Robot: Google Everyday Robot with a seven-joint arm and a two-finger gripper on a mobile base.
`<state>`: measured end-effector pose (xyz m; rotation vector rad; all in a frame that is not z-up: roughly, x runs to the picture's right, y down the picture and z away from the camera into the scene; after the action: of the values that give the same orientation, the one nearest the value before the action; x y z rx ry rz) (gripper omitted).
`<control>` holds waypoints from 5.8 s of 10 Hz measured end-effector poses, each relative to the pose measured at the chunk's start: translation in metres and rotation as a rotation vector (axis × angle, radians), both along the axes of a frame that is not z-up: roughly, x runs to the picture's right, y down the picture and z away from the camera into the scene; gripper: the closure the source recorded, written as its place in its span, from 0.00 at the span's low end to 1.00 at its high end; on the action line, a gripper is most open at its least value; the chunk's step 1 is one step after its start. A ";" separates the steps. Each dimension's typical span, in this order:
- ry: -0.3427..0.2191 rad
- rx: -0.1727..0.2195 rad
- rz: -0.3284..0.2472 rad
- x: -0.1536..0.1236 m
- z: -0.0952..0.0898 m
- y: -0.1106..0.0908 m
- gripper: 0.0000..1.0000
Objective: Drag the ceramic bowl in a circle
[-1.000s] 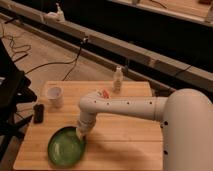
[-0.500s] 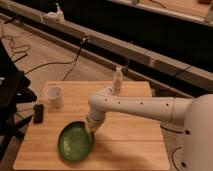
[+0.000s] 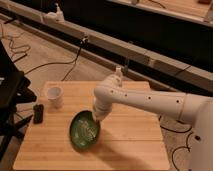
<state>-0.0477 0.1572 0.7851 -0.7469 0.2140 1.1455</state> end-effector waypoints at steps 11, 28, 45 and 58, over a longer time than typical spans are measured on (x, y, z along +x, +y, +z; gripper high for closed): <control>0.072 -0.187 -0.145 0.011 0.002 0.080 1.00; 0.177 -0.141 -0.116 0.035 0.000 0.074 1.00; 0.171 -0.095 -0.230 0.016 -0.007 0.089 1.00; 0.000 -0.071 -0.215 -0.047 0.002 0.063 1.00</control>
<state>-0.0947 0.2206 0.7874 -0.7668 0.3284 0.9376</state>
